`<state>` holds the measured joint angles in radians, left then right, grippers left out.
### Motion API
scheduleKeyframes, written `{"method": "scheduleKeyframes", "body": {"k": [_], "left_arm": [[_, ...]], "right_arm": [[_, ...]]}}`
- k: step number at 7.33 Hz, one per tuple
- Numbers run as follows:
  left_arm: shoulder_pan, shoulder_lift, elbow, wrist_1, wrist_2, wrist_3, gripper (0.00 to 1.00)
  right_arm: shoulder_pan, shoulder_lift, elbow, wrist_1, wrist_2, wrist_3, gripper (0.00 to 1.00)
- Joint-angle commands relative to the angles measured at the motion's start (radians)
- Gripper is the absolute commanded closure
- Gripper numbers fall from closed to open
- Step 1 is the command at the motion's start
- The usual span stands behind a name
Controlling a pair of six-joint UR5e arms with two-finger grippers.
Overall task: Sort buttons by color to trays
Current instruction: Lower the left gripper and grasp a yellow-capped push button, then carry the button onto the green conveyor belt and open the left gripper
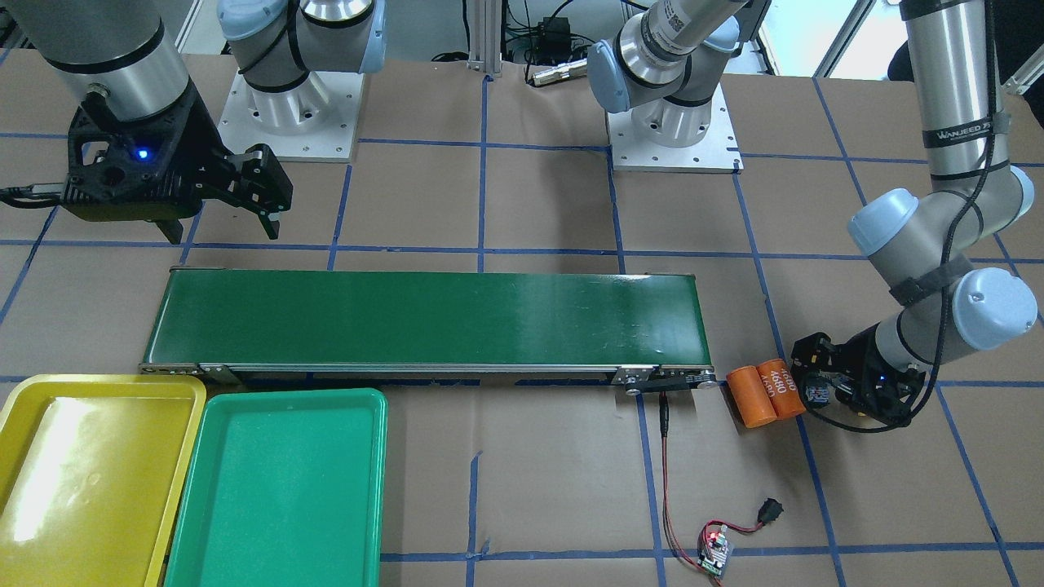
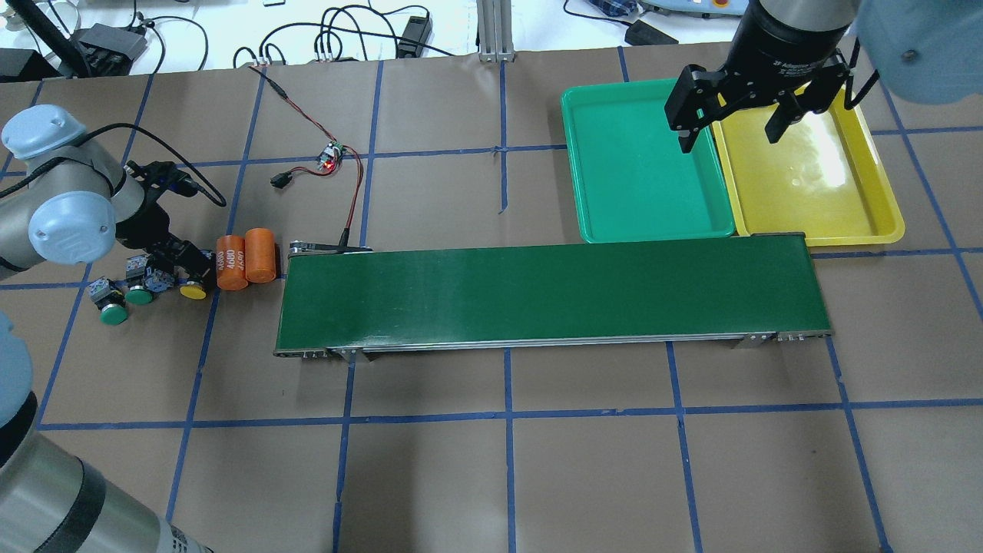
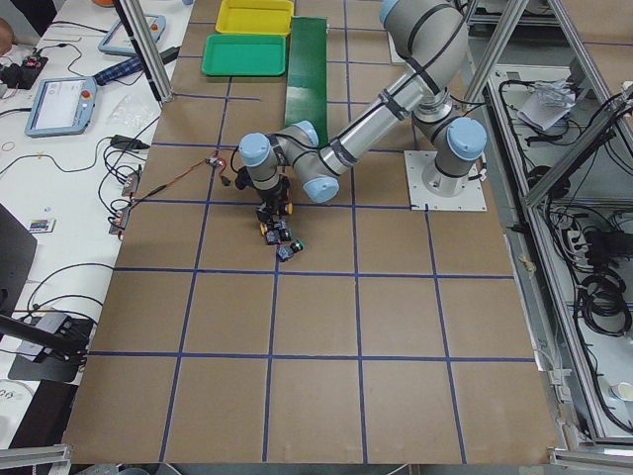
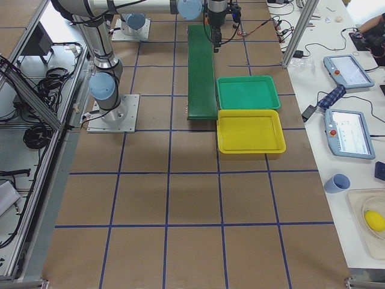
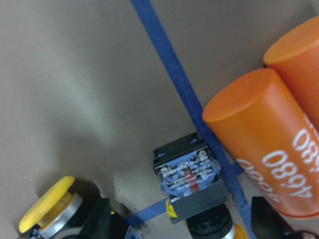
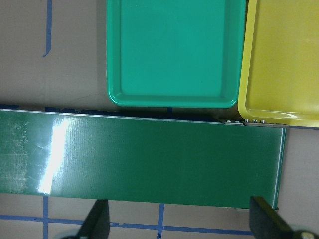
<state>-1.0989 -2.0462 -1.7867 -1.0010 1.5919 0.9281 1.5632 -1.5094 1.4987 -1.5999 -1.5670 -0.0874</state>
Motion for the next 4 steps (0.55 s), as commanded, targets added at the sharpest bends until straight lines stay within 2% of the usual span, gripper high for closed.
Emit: {"method": "scheduleKeyframes", "body": {"k": [1,2,4], "left_arm": [[0.001,0.001,-0.017,0.016,0.000,-0.006,0.08],[0.001,0.000,-0.019,0.030,-0.001,-0.005,0.19],[0.001,-0.008,-0.016,0.032,-0.003,-0.009,0.64]], "right_arm": [[0.000,0.000,0.000,-0.003,0.001,0.000,0.00],[0.000,0.000,0.000,-0.003,0.001,0.000,0.00],[0.000,0.000,0.000,-0.005,0.001,0.000,0.00]]}}
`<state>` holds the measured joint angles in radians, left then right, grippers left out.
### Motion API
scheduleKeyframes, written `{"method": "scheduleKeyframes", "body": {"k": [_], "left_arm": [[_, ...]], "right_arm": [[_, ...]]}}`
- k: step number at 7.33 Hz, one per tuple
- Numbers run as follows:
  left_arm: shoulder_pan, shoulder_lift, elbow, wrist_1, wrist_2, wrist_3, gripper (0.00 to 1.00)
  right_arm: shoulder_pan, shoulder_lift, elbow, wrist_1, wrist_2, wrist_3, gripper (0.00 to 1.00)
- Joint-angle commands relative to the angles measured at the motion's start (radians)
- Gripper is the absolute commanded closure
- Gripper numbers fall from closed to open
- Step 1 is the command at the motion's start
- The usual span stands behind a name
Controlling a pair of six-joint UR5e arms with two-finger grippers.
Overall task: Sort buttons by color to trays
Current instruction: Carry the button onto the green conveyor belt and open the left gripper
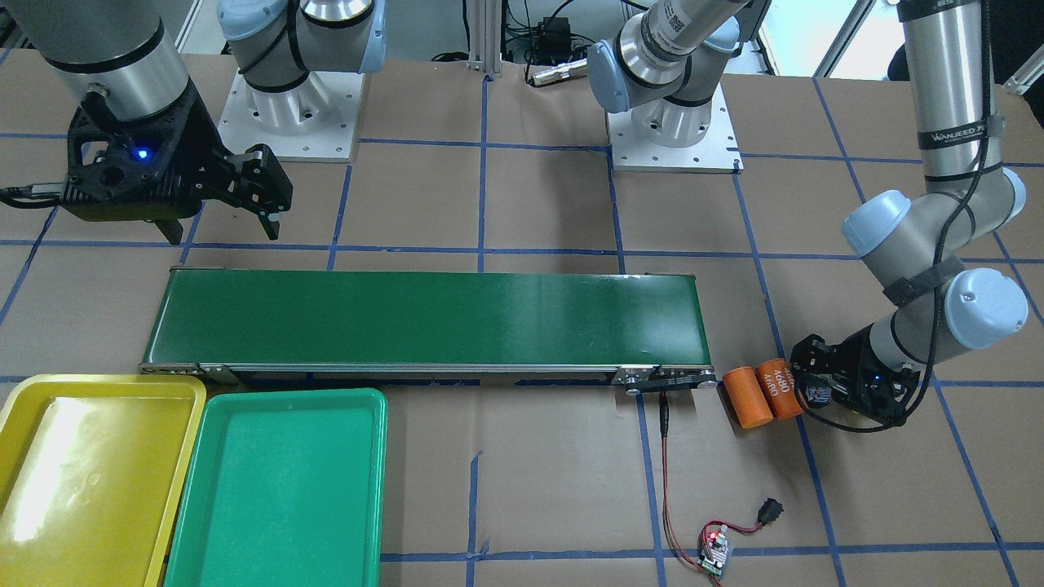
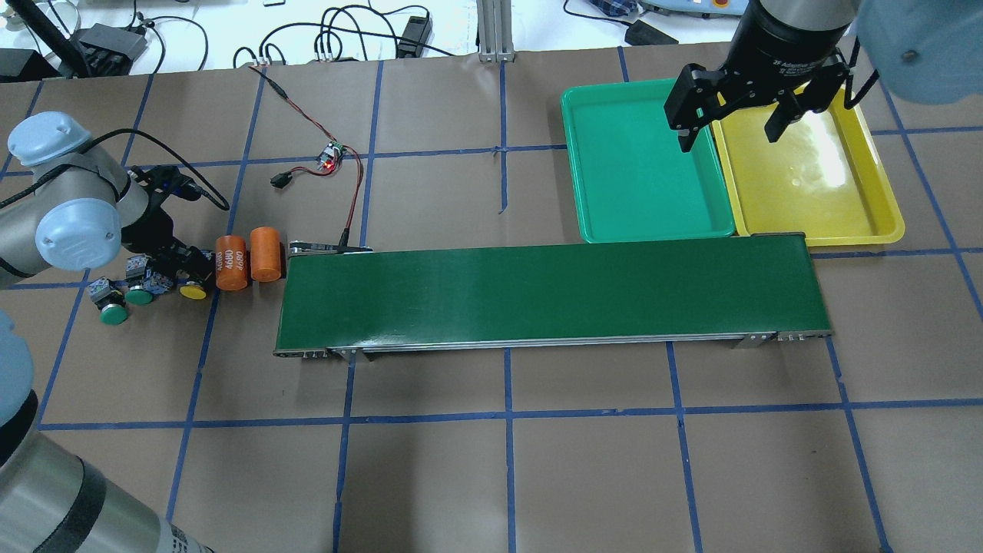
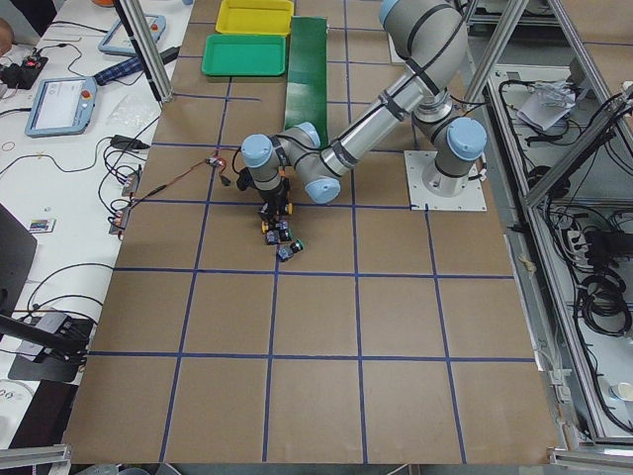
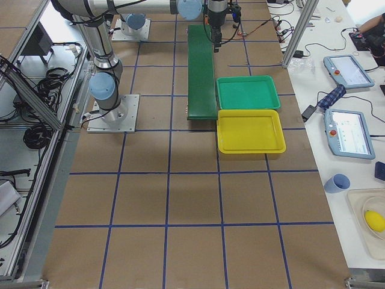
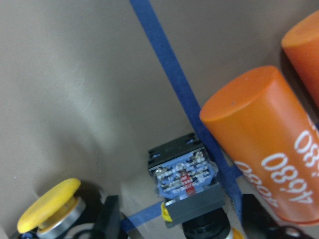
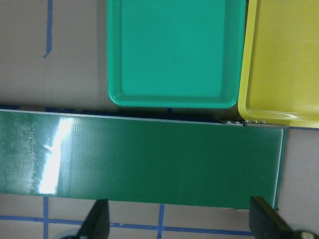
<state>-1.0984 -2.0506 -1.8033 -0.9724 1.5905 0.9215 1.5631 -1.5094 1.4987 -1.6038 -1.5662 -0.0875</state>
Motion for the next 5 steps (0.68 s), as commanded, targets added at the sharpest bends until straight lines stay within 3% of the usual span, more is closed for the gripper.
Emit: {"method": "scheduleKeyframes", "body": {"k": [1,2,4,5], "left_arm": [[0.000,-0.003,0.001,0.003,-0.004,-0.004,0.90],[0.000,-0.002,0.002,0.003,-0.006,-0.006,1.00],[-0.008,0.061,0.030,-0.031,-0.004,0.013,1.00],[-0.011,0.117,0.033,-0.125,-0.006,0.076,1.00]], "right_arm": [[0.002,0.000,0.000,-0.002,0.000,0.002,0.00],[0.000,0.000,0.000,-0.001,-0.001,0.000,0.00],[0.000,0.000,0.000,-0.001,-0.002,0.000,0.00],[0.000,0.000,0.000,-0.001,-0.002,0.000,0.00]]}}
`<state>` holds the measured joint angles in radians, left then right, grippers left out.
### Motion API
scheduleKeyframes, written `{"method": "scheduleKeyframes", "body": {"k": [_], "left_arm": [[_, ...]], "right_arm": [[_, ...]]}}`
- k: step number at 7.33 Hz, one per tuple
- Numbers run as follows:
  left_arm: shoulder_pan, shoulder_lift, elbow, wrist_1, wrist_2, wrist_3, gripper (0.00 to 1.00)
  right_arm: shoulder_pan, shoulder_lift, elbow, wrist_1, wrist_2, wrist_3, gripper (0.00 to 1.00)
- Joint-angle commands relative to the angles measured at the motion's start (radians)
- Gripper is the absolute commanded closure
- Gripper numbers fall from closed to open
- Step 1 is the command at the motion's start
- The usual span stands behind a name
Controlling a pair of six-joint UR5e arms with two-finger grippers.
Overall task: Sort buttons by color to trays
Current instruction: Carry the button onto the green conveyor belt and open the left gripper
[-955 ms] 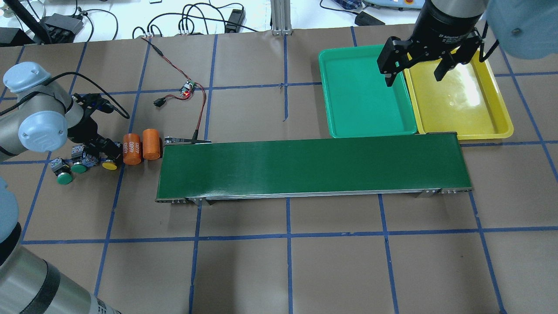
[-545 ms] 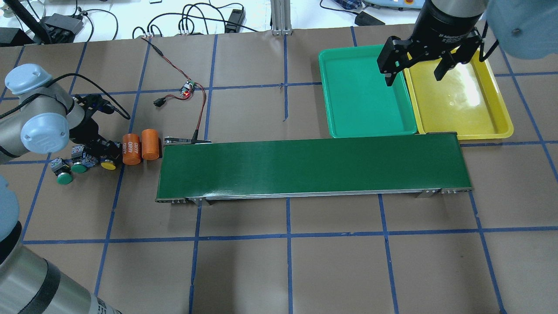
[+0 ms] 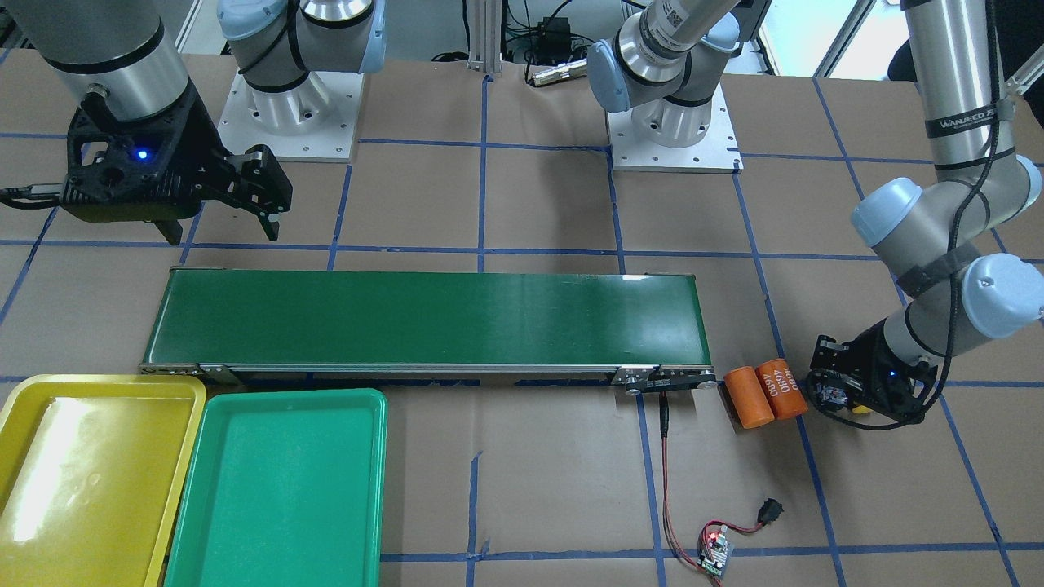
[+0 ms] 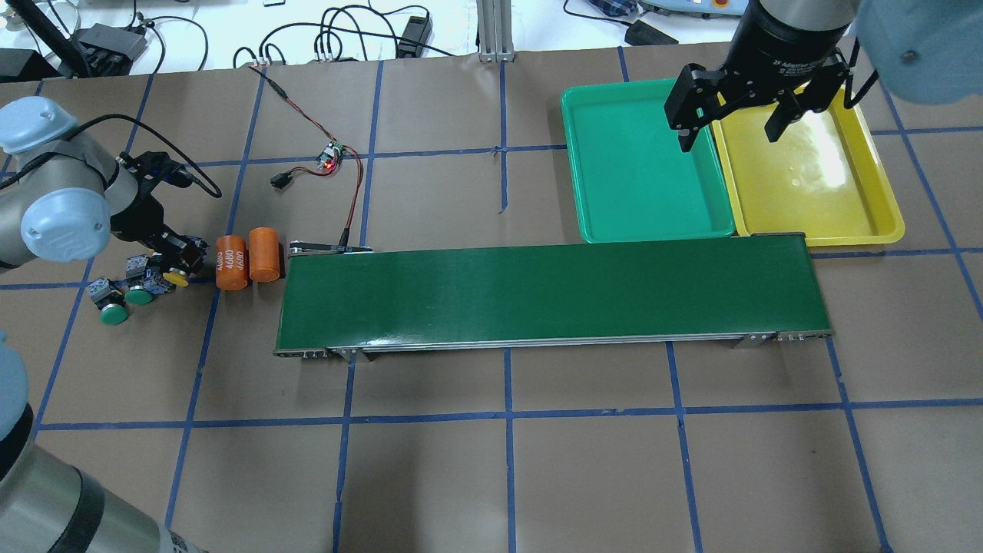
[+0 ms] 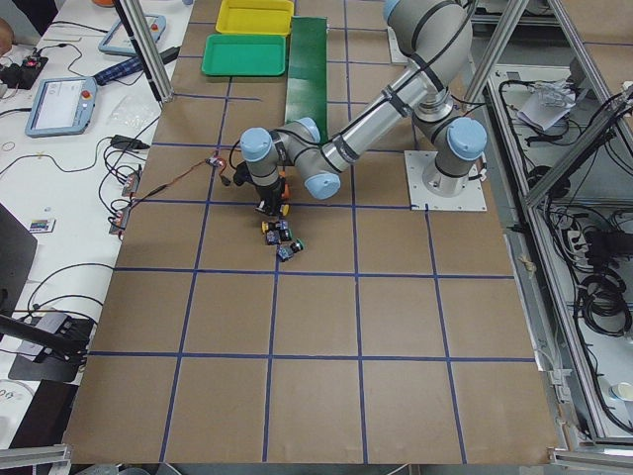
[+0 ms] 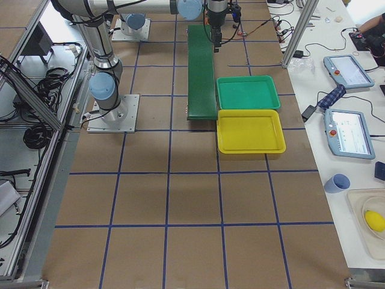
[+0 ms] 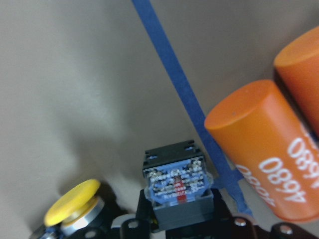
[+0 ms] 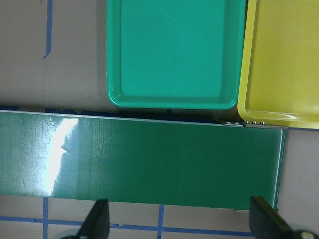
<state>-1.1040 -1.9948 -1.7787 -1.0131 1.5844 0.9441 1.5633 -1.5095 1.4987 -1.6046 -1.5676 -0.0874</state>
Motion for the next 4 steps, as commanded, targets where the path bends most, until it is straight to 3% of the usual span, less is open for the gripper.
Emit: {"method": "scheduleKeyframes", "body": {"k": [1,4], "left_arm": [[-0.037,0.132,0.008,-0.184,-0.004,0.127,1.00],[-0.291,0.282,-0.040,-0.292,-0.003,0.286,1.00]], "right_arm": [[-0.003,0.000,0.000,0.005,-0.003,0.003,0.00],[-0.006,-0.011,0.000,0.006,-0.006,-0.002,0.00]]}}
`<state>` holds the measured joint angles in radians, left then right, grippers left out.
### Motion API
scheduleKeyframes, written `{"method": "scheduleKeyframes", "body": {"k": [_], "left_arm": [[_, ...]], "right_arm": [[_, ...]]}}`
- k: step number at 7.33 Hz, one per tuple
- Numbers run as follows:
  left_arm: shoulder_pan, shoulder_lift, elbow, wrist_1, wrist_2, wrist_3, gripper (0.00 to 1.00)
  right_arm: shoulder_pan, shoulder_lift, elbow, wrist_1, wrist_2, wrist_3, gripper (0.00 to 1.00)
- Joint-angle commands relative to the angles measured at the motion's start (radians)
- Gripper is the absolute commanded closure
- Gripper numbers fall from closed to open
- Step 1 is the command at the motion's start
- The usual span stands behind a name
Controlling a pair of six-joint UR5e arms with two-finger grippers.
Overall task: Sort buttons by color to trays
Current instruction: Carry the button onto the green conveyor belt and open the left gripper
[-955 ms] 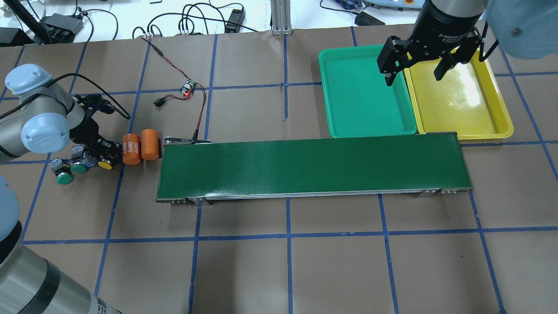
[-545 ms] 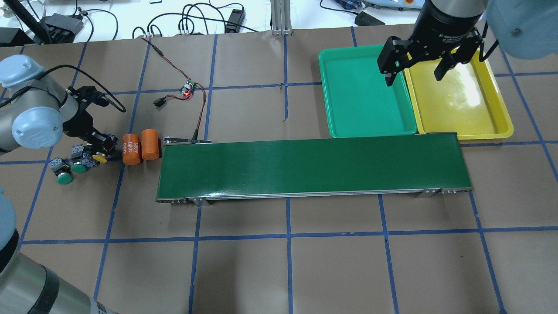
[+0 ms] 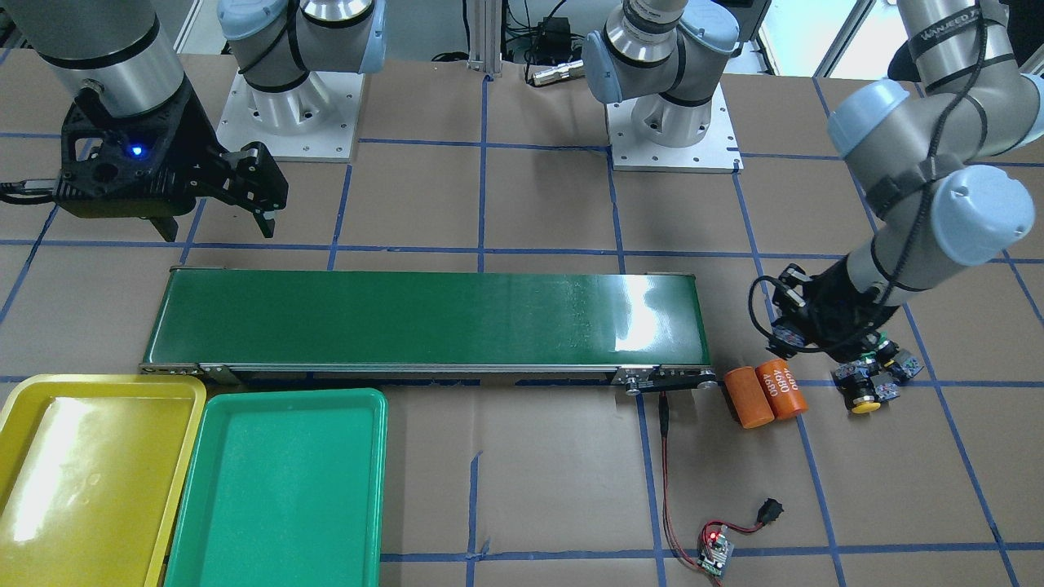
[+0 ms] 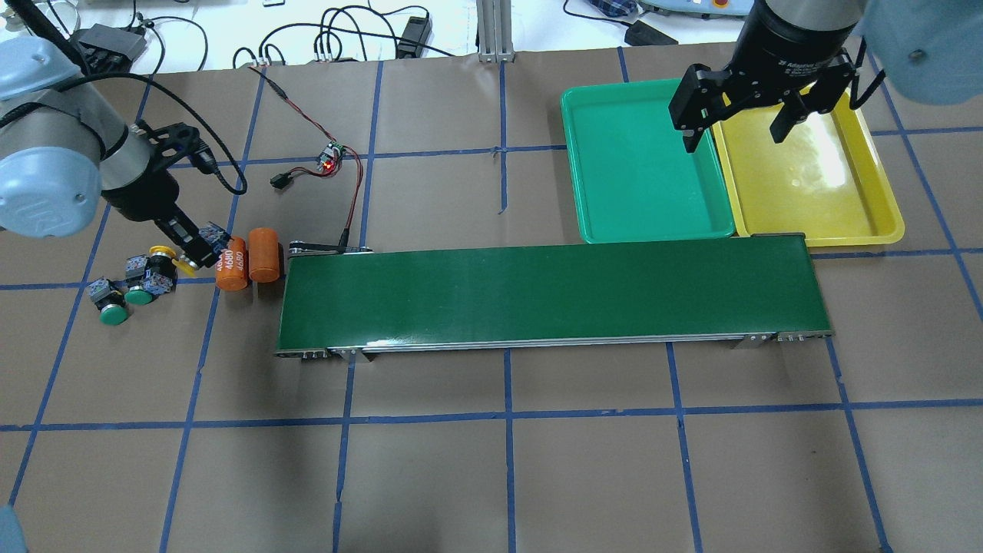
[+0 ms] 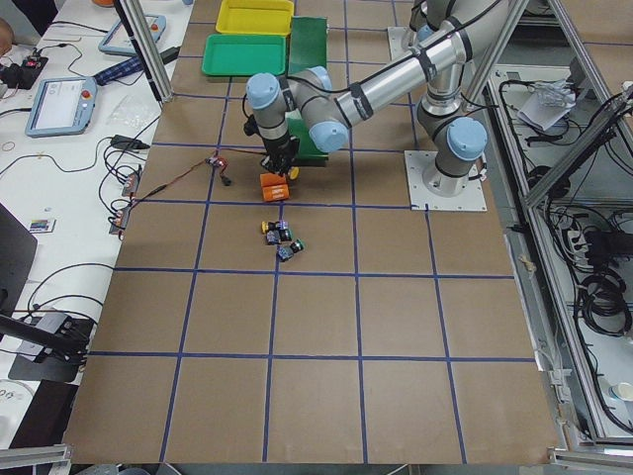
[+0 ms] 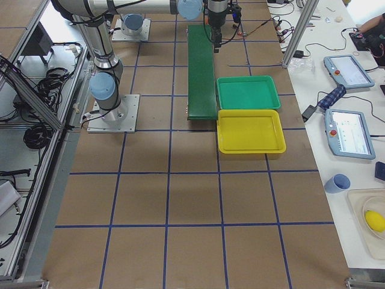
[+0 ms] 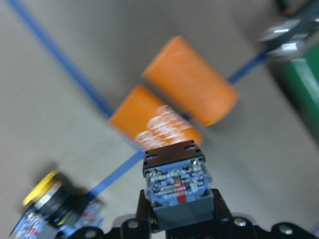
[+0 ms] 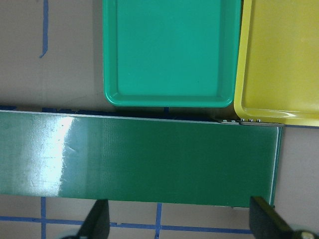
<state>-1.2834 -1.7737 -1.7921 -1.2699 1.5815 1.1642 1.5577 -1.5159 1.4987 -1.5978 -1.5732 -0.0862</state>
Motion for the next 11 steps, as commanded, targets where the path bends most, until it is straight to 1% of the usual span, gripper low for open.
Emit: {"method": "scheduleKeyframes", "body": {"k": [1,2,3,4,6,7,8,9,10,11], "left_arm": [[-0.192,0.083,-0.061,-0.028,-0.006,0.144,1.00],[-0.258,0.065,-0.079,-0.010,-0.005,0.205,1.00],[-0.293,0.045,-0.082,0.039,-0.005,0.301,1.00],[-0.295,0.034,-0.101,0.085,-0.005,0.421,1.00],[-0.301,0.031,-0.141,0.128,-0.002,0.510,1.00],[-0.300,0.025,-0.157,0.192,0.000,0.581,1.00],[-0.300,0.013,-0.170,0.242,0.000,0.601,0.92],[-0.298,0.016,-0.203,0.253,-0.003,0.592,0.54],[-0.301,0.017,-0.219,0.304,-0.003,0.585,0.01],[-0.297,0.034,-0.208,0.299,0.000,0.580,0.00]], "right_arm": [[-0.001,-0.004,-0.002,-0.004,0.002,-0.018,0.00],[-0.001,-0.006,-0.003,0.001,0.001,-0.018,0.00],[-0.002,-0.024,-0.003,0.002,-0.005,-0.018,0.00],[-0.001,-0.052,-0.003,0.001,-0.008,-0.020,0.00],[-0.002,-0.072,-0.005,-0.002,0.004,-0.020,0.00],[-0.002,-0.070,-0.002,-0.005,0.009,-0.018,0.00],[-0.002,-0.069,-0.002,-0.008,0.009,-0.017,0.00],[-0.001,-0.067,0.000,-0.008,0.009,-0.008,0.00],[0.004,-0.069,0.000,-0.008,0.009,-0.006,0.00],[0.004,-0.067,0.000,-0.008,0.007,-0.004,0.00]]}}
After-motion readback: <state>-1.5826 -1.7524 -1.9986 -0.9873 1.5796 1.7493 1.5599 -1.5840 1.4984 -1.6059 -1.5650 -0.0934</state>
